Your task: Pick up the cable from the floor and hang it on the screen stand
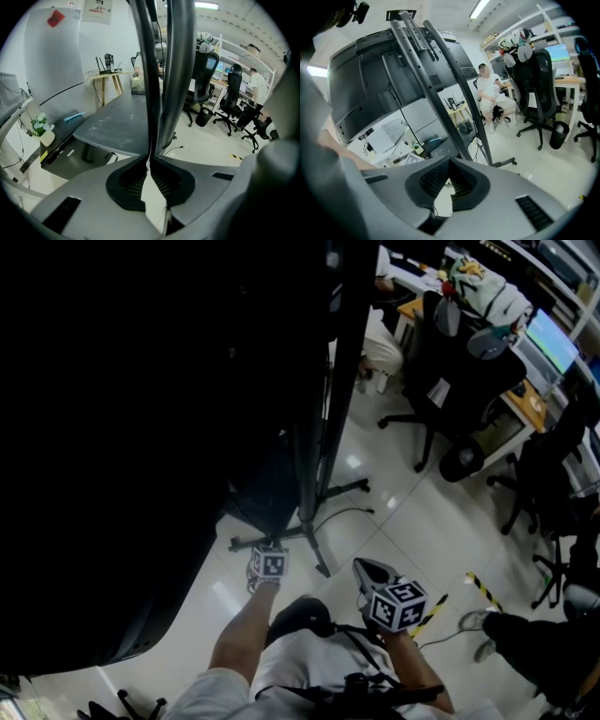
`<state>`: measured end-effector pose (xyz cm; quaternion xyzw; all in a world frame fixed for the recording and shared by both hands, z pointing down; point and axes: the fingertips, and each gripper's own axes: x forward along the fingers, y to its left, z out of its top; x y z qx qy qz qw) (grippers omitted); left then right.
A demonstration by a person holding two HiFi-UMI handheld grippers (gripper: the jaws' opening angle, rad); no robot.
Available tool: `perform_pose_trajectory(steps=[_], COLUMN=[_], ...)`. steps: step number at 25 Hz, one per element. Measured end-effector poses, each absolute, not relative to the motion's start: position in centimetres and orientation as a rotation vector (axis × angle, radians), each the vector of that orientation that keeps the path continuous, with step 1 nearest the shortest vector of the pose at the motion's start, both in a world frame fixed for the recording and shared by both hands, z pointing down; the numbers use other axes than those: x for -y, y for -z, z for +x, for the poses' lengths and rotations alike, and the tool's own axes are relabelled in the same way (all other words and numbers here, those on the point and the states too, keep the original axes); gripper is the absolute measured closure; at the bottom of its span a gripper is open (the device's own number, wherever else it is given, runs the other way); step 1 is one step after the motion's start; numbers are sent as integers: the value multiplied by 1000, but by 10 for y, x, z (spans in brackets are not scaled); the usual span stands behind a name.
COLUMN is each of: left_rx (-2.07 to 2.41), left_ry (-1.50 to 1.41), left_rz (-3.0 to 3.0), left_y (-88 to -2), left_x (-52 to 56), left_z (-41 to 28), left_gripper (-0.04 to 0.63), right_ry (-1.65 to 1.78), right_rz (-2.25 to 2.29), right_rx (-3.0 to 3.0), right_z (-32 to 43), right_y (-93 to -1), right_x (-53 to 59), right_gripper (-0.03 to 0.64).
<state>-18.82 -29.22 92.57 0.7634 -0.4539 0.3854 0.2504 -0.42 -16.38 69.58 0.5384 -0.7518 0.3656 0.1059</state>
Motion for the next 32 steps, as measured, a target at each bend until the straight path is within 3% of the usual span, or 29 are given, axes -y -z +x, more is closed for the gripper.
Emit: perform_pose_trajectory(steps=[7, 16, 29, 32], left_rx=[1137, 1068, 1132, 1163], left_ry=[-1056, -875, -754, -713], left_rz=[2137, 2237, 2367, 2389], left_y=[-884, -780, -643, -612], left_x=[256, 214, 210, 215], left_z=[-160, -72, 39, 51], left_gripper=[571, 574, 577, 578], right_ry=[-1036, -1014, -999, -992], right_rz=[1544, 1389, 1357, 1350], right_rx=[2205, 2160, 2097, 2115], right_z=[-2, 38, 158, 167], right_y=[-699, -738, -773, -769], right_x=[160, 139, 137, 146], right_gripper=[611, 609, 551, 503])
